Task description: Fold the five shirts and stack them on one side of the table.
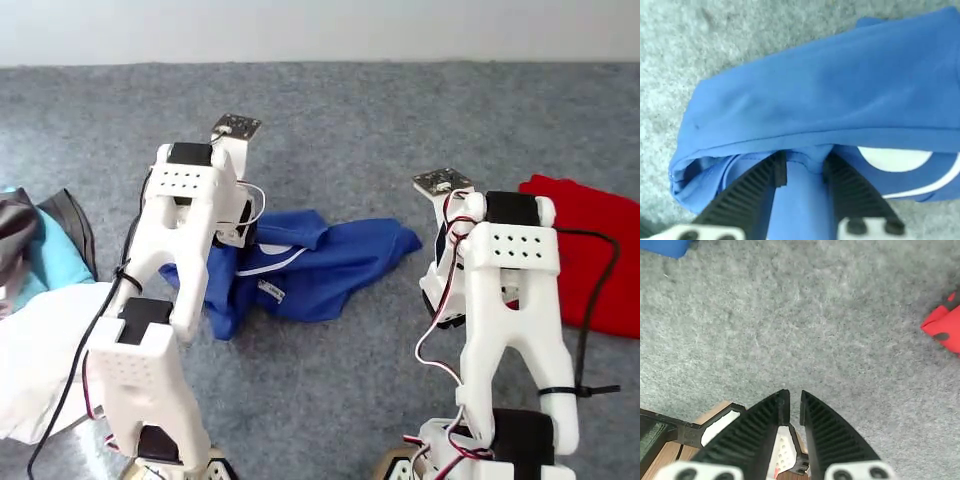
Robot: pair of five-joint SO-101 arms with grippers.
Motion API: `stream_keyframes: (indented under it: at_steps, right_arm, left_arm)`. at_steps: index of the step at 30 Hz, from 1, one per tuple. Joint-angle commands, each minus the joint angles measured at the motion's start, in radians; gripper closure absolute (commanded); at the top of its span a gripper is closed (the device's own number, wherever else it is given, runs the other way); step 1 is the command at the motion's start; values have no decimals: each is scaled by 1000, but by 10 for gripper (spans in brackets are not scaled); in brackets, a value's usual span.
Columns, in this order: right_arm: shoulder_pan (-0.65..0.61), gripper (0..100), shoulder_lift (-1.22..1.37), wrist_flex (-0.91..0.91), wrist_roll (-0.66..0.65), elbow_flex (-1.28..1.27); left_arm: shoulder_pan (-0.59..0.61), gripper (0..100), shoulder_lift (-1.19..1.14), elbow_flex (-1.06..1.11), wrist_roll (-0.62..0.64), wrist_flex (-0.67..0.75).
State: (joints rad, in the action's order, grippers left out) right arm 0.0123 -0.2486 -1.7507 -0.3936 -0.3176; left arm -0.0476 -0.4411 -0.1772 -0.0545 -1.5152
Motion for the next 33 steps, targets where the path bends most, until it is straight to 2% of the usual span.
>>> stream_keyframes:
  at_steps: [1, 5, 10, 14, 20, 23, 28, 33]
  right_arm:
    - [13, 940, -10, -39, 9, 9]
    - [10, 941, -62, -39, 9, 9]
    - [7, 941, -113, -33, 6, 9]
    - [7, 941, -116, -27, 6, 12]
    - [1, 941, -117, 50, 6, 14]
    - [-41, 941, -114, 85, 6, 51]
    - [-160, 937, -111, 245, 9, 107]
    - [-292, 936, -12, 412, 6, 115]
  left_arm:
    - [0, 970, 21, -10, 2, 8]
    - [6, 987, 23, -104, -48, -92]
    - [21, 987, 83, -314, -49, -236]
    - [43, 987, 241, -338, -46, -241]
    - [37, 987, 566, -142, -49, -239]
    - [43, 987, 736, -16, -52, -239]
    - [100, 987, 961, 203, -54, -235]
    - [135, 987, 1068, 407, -54, -195]
